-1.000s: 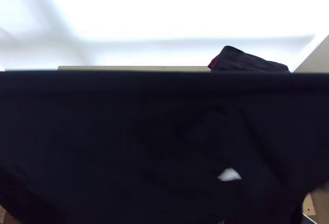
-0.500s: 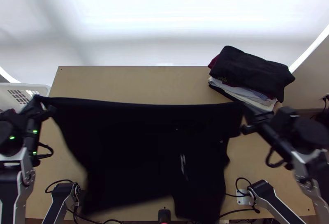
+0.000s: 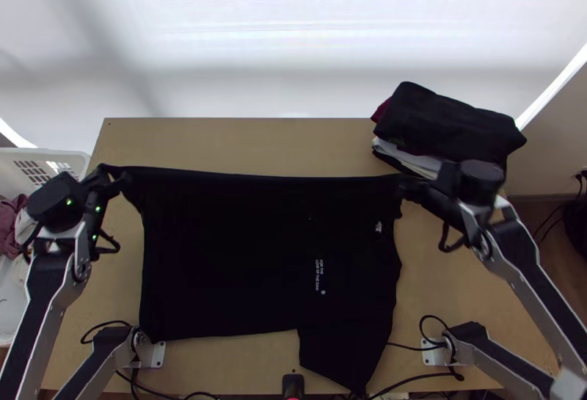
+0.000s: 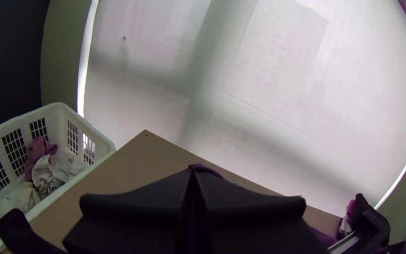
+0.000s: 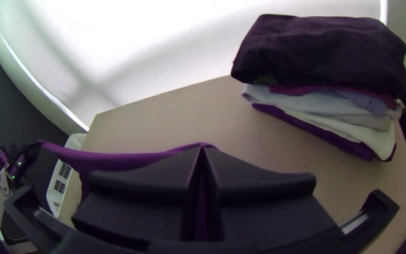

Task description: Fold the t-shirt

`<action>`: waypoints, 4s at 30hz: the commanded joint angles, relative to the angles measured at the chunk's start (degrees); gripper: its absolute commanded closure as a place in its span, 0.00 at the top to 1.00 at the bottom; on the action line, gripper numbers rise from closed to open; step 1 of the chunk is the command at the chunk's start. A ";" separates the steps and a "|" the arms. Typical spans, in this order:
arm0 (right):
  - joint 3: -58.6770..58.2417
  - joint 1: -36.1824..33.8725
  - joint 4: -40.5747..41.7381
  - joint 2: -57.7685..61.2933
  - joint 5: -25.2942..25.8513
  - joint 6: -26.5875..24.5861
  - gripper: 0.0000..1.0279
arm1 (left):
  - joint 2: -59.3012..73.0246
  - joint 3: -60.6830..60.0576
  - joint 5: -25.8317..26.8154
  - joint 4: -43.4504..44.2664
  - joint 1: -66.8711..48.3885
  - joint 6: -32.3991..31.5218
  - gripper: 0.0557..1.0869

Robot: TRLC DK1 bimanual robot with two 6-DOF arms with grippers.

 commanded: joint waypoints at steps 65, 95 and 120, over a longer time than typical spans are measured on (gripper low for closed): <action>59.68 -1.45 -48.15 54.04 0.64 -1.68 0.03 | 53.50 48.67 20.42 -35.62 9.71 2.79 0.04; 25.32 1.28 -31.54 38.05 0.73 -1.42 0.03 | 38.65 18.00 23.23 -27.89 9.88 6.13 0.04; 4.58 7.08 -43.14 6.50 -1.29 9.57 0.95 | 11.32 13.34 29.73 -29.03 12.17 8.86 0.63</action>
